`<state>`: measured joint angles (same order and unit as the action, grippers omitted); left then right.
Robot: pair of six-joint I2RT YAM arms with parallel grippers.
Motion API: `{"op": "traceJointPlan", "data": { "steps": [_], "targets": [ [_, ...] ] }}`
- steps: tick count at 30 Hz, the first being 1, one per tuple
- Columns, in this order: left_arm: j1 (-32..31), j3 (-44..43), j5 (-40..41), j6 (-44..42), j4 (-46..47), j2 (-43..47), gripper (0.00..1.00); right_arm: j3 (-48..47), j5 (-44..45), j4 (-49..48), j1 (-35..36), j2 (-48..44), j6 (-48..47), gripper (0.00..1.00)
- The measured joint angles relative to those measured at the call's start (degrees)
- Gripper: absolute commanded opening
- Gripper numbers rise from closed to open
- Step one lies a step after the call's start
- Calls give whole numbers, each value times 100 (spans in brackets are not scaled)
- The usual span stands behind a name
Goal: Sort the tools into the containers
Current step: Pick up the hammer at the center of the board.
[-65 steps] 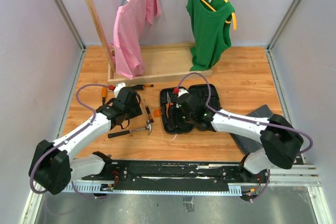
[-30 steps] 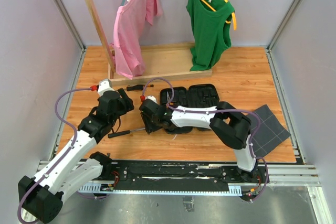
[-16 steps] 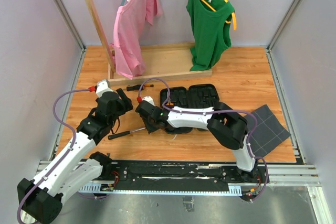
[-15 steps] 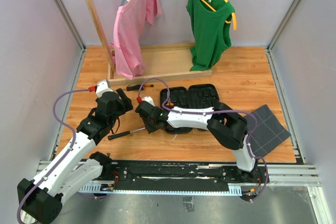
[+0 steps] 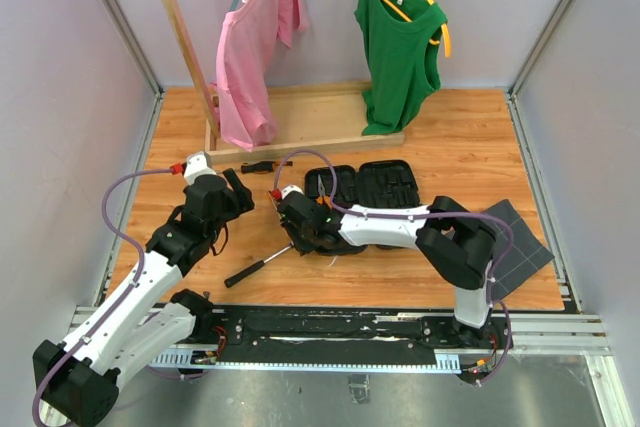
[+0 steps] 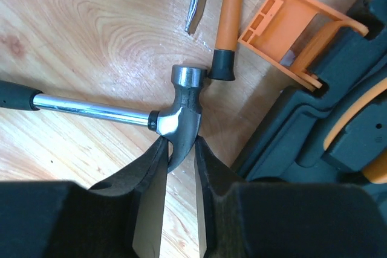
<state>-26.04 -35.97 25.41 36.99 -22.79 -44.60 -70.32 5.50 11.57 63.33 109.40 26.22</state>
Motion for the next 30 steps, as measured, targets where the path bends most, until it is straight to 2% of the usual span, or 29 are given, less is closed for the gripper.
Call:
{"op": "traceJointPlan", "data": {
  "steps": [11,17,30],
  "targets": [
    [0,0,-876,-426,22,138,75,905,-210,-811,-52,-1104,-1165,1],
    [0,35,-1665,-551,310,116,75,1399,-245,-1117,-417,-1674,-1611,1],
    [0,616,-3106,-516,1246,-841,72,1770,-352,-1110,-1167,-1867,-2022,1]
  ]
}}
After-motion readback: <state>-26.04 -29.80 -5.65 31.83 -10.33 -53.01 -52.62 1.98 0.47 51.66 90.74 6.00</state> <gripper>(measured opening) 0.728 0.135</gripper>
